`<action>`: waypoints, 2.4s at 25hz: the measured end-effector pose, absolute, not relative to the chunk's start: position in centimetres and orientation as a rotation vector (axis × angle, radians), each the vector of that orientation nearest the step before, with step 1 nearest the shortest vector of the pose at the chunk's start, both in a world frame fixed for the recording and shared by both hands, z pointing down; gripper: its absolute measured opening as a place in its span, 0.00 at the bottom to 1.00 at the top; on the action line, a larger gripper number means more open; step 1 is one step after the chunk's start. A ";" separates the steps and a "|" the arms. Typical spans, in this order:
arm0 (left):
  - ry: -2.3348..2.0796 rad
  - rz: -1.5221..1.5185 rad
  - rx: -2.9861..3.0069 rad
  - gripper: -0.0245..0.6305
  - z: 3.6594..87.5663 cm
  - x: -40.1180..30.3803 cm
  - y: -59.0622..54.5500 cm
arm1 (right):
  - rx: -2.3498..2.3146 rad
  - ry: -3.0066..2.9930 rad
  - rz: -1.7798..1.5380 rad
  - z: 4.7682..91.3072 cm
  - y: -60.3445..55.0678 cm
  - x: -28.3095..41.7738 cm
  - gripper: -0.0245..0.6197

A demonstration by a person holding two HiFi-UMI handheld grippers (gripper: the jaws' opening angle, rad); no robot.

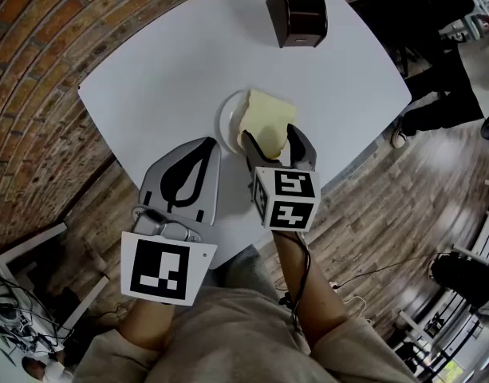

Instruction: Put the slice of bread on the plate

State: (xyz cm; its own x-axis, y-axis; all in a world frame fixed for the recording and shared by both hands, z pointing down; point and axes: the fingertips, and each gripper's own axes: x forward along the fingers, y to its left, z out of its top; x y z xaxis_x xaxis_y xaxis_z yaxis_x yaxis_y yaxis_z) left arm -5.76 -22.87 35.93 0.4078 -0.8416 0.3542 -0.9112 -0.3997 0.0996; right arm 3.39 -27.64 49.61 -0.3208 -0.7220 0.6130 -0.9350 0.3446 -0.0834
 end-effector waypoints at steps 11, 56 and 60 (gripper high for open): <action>-1.513 0.357 2.413 0.05 35.4 -5.4 -22.3 | 1.532 -2.234 0.508 46.4 -27.3 3.6 0.05; -1.439 0.220 2.631 0.05 24.0 -3.0 -15.4 | 1.662 -2.502 0.061 23.2 -14.7 2.8 0.05; -1.436 0.225 2.633 0.05 23.6 -3.0 -14.8 | 1.626 -2.537 0.063 22.9 -13.8 2.2 0.05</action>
